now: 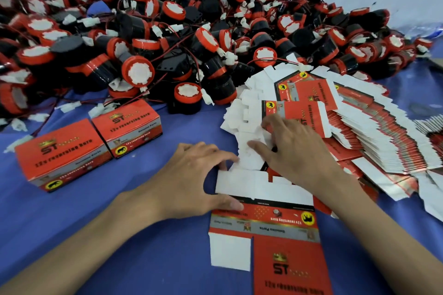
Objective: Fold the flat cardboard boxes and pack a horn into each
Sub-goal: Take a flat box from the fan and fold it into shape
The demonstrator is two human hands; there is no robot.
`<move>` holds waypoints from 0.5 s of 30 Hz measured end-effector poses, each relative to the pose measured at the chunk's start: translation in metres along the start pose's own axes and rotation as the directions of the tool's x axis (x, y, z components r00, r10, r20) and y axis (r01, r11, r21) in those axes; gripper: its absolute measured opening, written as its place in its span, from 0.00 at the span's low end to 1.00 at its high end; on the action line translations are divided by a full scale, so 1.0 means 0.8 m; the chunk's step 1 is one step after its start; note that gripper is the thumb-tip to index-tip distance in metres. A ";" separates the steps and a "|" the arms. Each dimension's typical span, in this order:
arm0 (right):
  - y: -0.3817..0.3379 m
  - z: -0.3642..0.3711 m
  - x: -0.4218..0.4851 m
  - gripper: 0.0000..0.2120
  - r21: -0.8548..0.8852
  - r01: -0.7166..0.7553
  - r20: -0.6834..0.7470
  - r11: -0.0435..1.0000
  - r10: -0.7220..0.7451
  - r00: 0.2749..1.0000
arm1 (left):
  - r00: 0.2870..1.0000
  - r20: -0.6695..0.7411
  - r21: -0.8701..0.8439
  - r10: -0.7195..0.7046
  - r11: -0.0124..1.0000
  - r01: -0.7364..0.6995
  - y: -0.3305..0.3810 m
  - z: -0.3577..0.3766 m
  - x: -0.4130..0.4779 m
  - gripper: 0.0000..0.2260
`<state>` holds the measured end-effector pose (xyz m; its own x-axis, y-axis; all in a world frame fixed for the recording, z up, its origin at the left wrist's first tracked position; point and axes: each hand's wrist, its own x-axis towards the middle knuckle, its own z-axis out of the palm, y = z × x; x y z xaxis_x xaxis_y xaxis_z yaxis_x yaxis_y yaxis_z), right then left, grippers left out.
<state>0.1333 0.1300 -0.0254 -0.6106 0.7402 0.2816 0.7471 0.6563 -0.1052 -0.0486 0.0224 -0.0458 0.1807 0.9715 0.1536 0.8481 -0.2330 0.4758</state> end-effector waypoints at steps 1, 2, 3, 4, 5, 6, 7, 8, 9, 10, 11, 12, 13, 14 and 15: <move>-0.001 0.001 -0.001 0.21 0.022 0.020 -0.036 1.000 -0.019 0.999 | 0.999 0.013 -0.037 -0.034 0.999 0.035 -0.001 -0.001 0.001 0.27; -0.003 0.001 -0.002 0.21 0.046 0.032 -0.073 0.998 -0.028 0.997 | 0.998 0.030 -0.085 -0.060 0.994 0.063 -0.002 -0.003 0.002 0.22; -0.003 0.001 -0.002 0.21 0.069 0.039 -0.113 0.997 -0.031 0.993 | 0.995 0.060 -0.161 -0.084 0.983 0.093 -0.003 -0.007 0.002 0.17; -0.004 0.001 -0.002 0.21 0.095 0.044 -0.161 0.994 -0.028 0.987 | 0.991 0.096 -0.266 -0.097 0.956 0.120 -0.003 -0.012 0.002 0.13; -0.004 0.000 -0.002 0.21 0.134 0.046 -0.216 0.990 -0.016 0.976 | 0.988 0.120 -0.379 -0.093 0.916 0.132 -0.004 -0.017 0.001 0.11; -0.005 0.000 -0.001 0.22 0.184 0.047 -0.273 0.982 0.005 0.962 | 0.991 0.092 -0.465 -0.093 0.877 0.126 -0.005 -0.019 0.000 0.10; -0.006 -0.002 -0.001 0.23 0.239 0.048 -0.328 0.970 0.034 0.944 | 0.993 0.021 -0.516 -0.120 0.849 0.113 -0.007 -0.020 -0.001 0.11; -0.006 -0.004 -0.001 0.22 0.295 0.050 -0.378 0.954 0.069 0.923 | 0.982 -0.074 -0.562 -0.172 0.821 0.101 -0.009 -0.019 0.000 0.10; -0.007 -0.007 -0.001 0.22 0.348 0.052 -0.416 0.936 0.104 0.904 | 0.953 -0.174 -0.614 -0.247 0.784 0.091 -0.012 -0.018 0.001 0.09; -0.007 -0.009 -0.002 0.23 0.396 0.055 -0.432 0.916 0.134 0.892 | 0.905 -0.261 -0.676 -0.337 0.733 0.078 -0.015 -0.017 0.002 0.08; -0.008 -0.011 -0.003 0.24 0.434 0.058 -0.429 0.899 0.150 0.891 | 0.839 -0.330 -0.731 -0.432 0.680 0.063 -0.018 -0.016 0.004 0.07; -0.010 -0.012 -0.005 0.26 0.456 0.061 -0.408 0.888 0.148 0.901 | 0.766 -0.380 -0.774 -0.519 0.631 0.044 -0.020 -0.017 0.005 0.07; -0.013 -0.012 -0.007 0.29 0.459 0.063 -0.376 0.886 0.129 0.918 | 0.698 -0.411 -0.806 -0.587 0.592 0.024 -0.021 -0.018 0.006 0.08; -0.017 -0.010 -0.010 0.33 0.443 0.068 -0.340 0.894 0.098 0.935 | 0.661 -0.417 -0.832 -0.624 0.555 -0.001 -0.020 -0.020 0.007 0.08; -0.020 -0.007 -0.012 0.37 0.417 0.075 -0.304 0.906 0.061 0.951 | 0.658 -0.408 -0.854 -0.633 0.520 -0.029 -0.021 -0.020 0.007 0.06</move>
<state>0.1286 0.1114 -0.0209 -0.4549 0.6996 0.5510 0.5214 0.7108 -0.4721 -0.0696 0.0311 -0.0386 -0.6213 0.7686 0.1527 0.0106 -0.1866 0.9824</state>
